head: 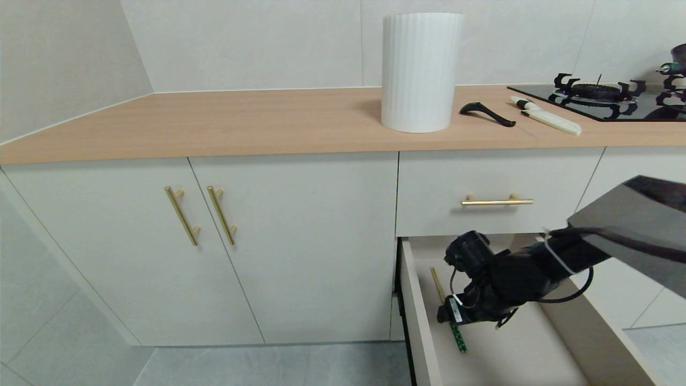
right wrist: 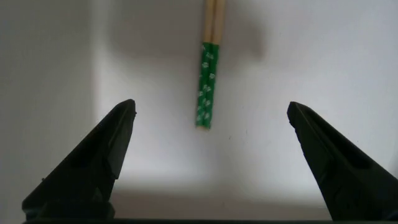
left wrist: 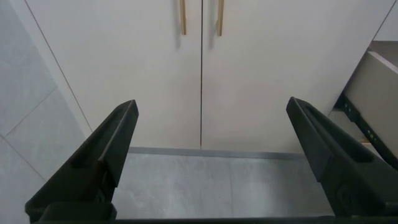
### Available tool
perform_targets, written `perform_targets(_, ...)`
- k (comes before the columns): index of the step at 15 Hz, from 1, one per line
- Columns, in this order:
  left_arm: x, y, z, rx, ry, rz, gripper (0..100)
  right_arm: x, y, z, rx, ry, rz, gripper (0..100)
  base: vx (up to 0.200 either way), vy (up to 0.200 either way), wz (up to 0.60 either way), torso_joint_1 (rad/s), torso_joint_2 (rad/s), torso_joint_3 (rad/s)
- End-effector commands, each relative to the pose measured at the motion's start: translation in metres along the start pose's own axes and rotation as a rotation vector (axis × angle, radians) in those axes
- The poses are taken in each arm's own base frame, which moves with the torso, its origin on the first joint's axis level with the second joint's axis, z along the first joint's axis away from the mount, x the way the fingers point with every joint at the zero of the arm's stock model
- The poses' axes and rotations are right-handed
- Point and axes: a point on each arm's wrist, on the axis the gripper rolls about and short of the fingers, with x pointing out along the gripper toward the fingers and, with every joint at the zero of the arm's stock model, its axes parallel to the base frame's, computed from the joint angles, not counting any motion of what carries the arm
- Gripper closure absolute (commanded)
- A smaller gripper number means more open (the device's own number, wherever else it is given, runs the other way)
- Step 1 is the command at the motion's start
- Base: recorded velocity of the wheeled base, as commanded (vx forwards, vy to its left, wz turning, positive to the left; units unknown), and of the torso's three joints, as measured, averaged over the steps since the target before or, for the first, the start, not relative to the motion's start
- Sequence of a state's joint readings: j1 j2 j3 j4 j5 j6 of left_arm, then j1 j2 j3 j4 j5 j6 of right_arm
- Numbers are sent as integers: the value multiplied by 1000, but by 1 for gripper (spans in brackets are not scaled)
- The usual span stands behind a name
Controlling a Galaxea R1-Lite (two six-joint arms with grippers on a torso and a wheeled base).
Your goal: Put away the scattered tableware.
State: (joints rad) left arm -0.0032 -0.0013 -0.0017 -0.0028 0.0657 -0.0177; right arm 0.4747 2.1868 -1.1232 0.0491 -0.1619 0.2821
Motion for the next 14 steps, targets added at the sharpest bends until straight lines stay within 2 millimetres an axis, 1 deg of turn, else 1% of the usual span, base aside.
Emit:
perform_targets(1, 0, 0, 0, -1, 1, 0, 0, -101, -39, 14, 48, -155, 47, 0, 0, 0, 0, 0, 0, 0)
perform_targets(3, 0, 0, 0, -1, 0, 0, 0, -144, -69, 14, 32, -199, 9, 0, 0, 0, 0, 0, 0, 0)
perform_targets(4, 0, 0, 0, -1, 1, 0, 0, -156, -78, 15, 41, -231, 8, 0, 0, 0, 0, 0, 0, 0)
perform_targets(5, 0, 0, 0, -1, 1, 0, 0, -159, -80, 14, 40, -239, 8, 0, 0, 0, 0, 0, 0, 0)
perform_targets(6, 0, 0, 0, -1, 1, 0, 0, -166, -90, 13, 35, -255, -1, 0, 0, 0, 0, 0, 0, 0)
perform_targets(10, 0, 0, 0, -1, 1, 0, 0, -168, -93, 10, 9, -254, -3, 0, 0, 0, 0, 0, 0, 0)
perform_targets(12, 0, 0, 0, -1, 1, 0, 0, -170, -93, 7, 4, -256, -4, 0, 0, 0, 0, 12, -203, -193)
perform_targets(14, 0, 0, 0, -1, 1, 0, 0, -170, -94, 7, 6, -257, -5, 0, 0, 0, 0, 27, -173, -329)
